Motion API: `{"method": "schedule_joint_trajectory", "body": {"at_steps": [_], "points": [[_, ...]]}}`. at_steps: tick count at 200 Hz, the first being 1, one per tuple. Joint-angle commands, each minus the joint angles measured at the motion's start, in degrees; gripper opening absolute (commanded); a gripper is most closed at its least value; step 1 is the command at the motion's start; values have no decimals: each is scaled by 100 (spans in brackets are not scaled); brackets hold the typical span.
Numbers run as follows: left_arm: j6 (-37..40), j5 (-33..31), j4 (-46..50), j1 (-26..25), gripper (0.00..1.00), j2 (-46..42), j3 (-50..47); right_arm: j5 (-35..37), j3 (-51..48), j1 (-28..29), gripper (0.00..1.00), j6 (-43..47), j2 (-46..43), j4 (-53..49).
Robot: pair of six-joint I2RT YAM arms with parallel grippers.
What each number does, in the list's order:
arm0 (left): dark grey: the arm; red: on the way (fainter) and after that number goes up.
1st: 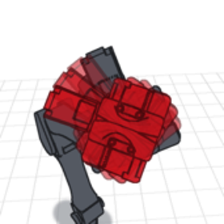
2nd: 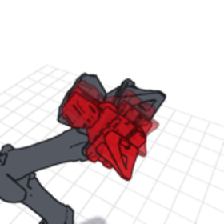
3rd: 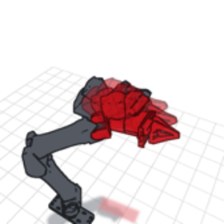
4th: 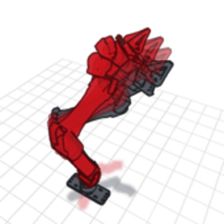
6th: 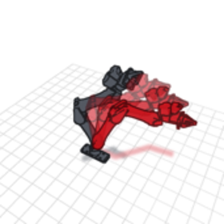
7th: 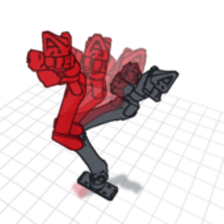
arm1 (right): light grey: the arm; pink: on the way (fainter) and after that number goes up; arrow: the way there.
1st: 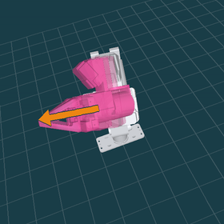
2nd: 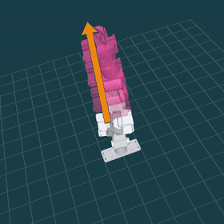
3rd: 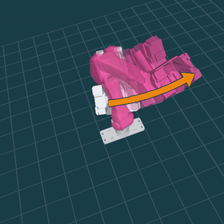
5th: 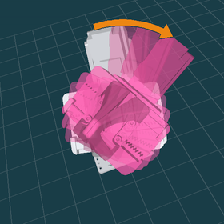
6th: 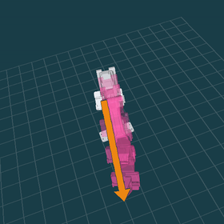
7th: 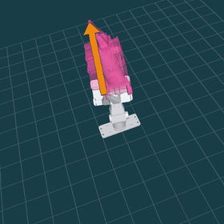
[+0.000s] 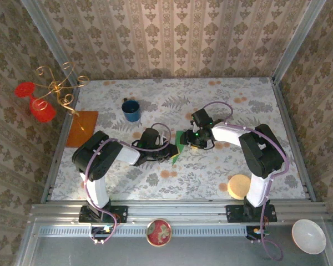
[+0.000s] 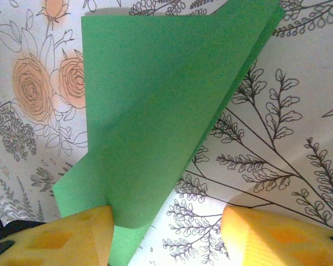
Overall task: Fold a paper plane with a square sheet of paper (pick it up from the middle)
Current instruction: Fold the wing for the fifth time at the center of the table.
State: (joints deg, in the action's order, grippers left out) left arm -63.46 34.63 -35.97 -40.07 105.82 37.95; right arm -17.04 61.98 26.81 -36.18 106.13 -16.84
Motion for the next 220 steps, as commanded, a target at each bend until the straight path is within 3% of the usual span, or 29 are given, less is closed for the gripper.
{"method": "schedule_joint_trajectory", "body": {"at_steps": [1, 61, 141, 220], "points": [[80, -50, 185, 33, 15, -145, -70, 592, 2, 121, 58, 11, 518, -286], [493, -326, 1065, 5, 25, -815, -76, 823, 228, 228, 58, -79, 793, -520], [1701, -1477, 3258, -579, 40, -1358, 465, 826, 341, 248, 60, -144, 918, -601], [1873, -1661, 3640, -642, 34, -929, 906, 798, 342, 246, 60, -192, 940, -582]]}}
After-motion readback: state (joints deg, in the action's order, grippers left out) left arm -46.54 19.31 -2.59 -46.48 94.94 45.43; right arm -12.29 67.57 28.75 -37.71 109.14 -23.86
